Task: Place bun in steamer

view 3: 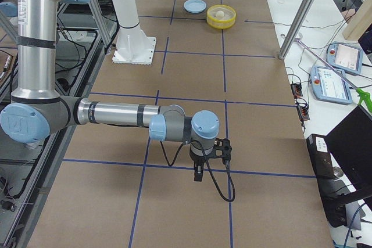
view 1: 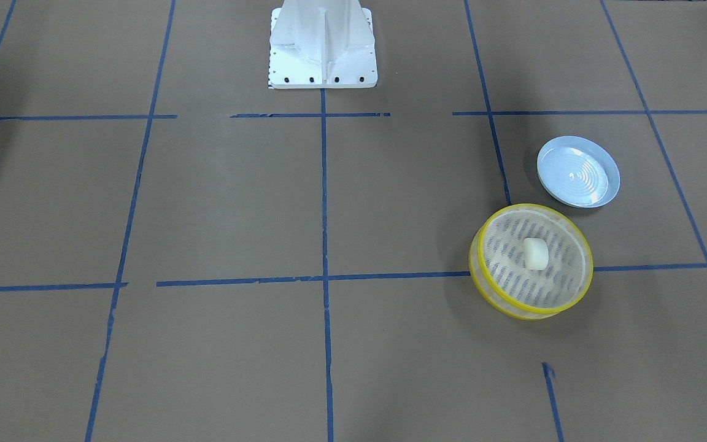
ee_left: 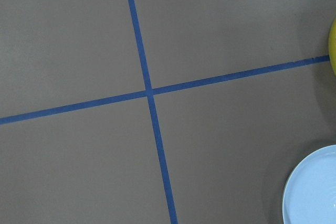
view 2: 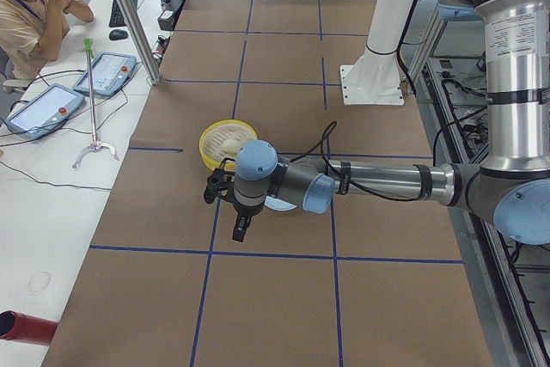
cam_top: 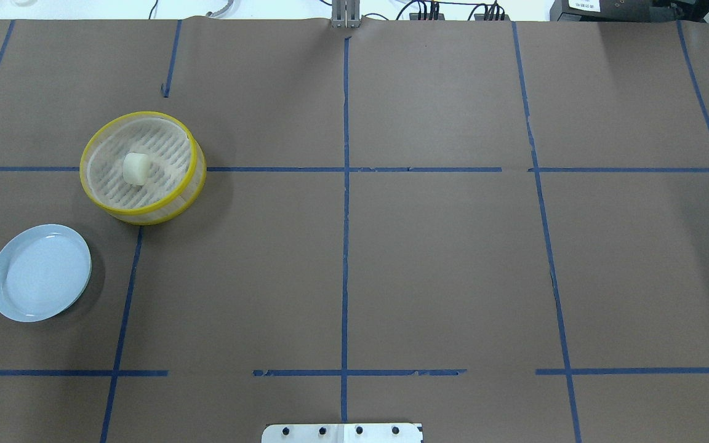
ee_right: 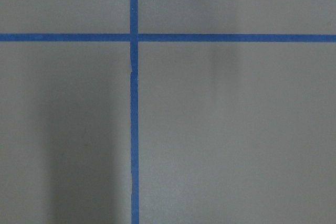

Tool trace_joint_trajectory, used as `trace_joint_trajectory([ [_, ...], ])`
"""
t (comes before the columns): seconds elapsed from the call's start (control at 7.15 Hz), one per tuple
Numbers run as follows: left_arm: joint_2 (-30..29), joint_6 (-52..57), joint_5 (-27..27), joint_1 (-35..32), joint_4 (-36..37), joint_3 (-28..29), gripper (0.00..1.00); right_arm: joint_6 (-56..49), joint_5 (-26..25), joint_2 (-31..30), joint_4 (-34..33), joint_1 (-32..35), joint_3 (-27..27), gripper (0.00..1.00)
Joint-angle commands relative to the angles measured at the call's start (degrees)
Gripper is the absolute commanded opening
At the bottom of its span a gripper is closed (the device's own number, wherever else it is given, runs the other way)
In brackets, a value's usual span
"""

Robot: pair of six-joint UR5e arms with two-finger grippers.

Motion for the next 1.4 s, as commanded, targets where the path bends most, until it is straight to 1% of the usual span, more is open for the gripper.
trace_joint_trajectory([
  [0.0, -0.28, 0.95, -0.11, -0.50, 3.58, -0.17, 0.94, 0.00, 0.00, 0.00, -0.04, 0.00, 0.00, 1.00],
  [0.14, -0.63, 5.22, -0.02, -1.19, 9.59, -0.08, 0.94, 0.00, 0.00, 0.00, -0.04, 0.00, 0.09, 1.00],
  [0.28, -3.85, 6.48, -0.02, -2.59, 16.79, -0.08, 0.94, 0.00, 0.00, 0.00, -0.04, 0.00, 0.00, 1.00],
  [0.42, -4.06, 6.58, -0.11, -4.17, 19.91, -0.86, 1.00, 0.00, 0.00, 0.00, -0.04, 0.00, 0.00, 1.00],
  [0.56, -3.98, 6.50, -0.11, -4.02, 19.85, -1.22, 1.00, 0.00, 0.00, 0.00, -0.04, 0.00, 0.00, 1.00],
  [0.98, -3.97, 6.58, 0.42, -3.93, 17.93, 0.53, 1.00, 0.00, 0.00, 0.00, -0.04, 0.00, 0.00, 1.00],
  [1.26, -5.38, 6.49, 0.16, -3.84, 18.53, 1.15, 1.00, 0.00, 0.00, 0.00, -0.04, 0.00, 0.00, 1.00],
])
